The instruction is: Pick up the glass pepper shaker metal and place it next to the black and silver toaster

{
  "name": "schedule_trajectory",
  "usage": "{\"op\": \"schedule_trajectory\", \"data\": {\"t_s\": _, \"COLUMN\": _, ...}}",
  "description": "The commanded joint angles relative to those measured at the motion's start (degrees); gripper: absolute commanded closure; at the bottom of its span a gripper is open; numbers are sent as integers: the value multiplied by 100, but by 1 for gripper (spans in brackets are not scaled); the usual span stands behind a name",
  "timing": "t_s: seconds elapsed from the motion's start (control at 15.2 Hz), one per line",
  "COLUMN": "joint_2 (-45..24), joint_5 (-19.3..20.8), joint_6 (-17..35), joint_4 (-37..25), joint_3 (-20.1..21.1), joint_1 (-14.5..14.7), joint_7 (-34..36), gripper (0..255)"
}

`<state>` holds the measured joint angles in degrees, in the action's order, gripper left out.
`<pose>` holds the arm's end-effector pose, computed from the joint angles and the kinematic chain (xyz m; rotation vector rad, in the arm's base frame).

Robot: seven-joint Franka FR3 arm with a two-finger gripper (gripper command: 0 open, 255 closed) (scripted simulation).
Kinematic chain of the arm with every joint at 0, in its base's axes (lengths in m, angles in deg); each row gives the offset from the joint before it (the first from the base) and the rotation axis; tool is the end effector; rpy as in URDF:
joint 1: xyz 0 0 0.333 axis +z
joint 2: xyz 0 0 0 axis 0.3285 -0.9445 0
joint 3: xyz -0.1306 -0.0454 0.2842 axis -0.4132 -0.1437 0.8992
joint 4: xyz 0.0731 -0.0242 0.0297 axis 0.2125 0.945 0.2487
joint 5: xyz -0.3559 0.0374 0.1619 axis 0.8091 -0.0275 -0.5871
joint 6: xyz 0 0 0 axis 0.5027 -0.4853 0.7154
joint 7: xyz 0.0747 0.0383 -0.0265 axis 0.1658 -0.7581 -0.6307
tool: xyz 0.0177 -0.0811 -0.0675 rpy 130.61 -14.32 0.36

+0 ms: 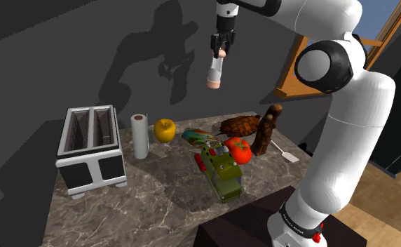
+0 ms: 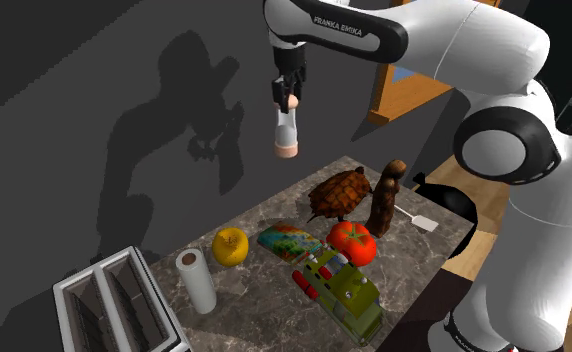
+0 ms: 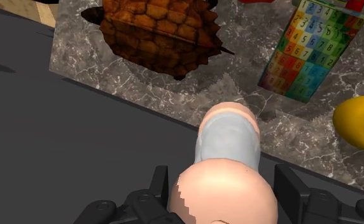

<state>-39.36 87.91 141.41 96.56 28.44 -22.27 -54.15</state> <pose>0.6008 -0.1040 0.6764 2.9680 0.0637 0.0583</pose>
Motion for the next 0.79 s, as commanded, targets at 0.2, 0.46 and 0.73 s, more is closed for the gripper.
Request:
{"op": "schedule_trajectory", "data": {"t_s": 0.2, "joint_2": 680, "joint_5": 141, "joint_6": 160, "joint_4": 937, "joint_3": 247, "joint_1": 421, "joint_7": 666, "gripper": 255}}
{"op": "schedule_trajectory", "data": {"t_s": 0.46, "joint_2": 1040, "joint_5": 201, "joint_6": 151, "joint_4": 1378, "joint_3": 486, "joint_1": 719, "joint_7": 1199, "gripper": 255}}
{"op": "schedule_trajectory", "data": {"t_s": 0.73, "joint_2": 1288, "joint_5": 225, "joint_6": 95, "joint_4": 1665, "joint_3": 746, "joint_1": 1002, "joint_7": 1738, "gripper": 255}}
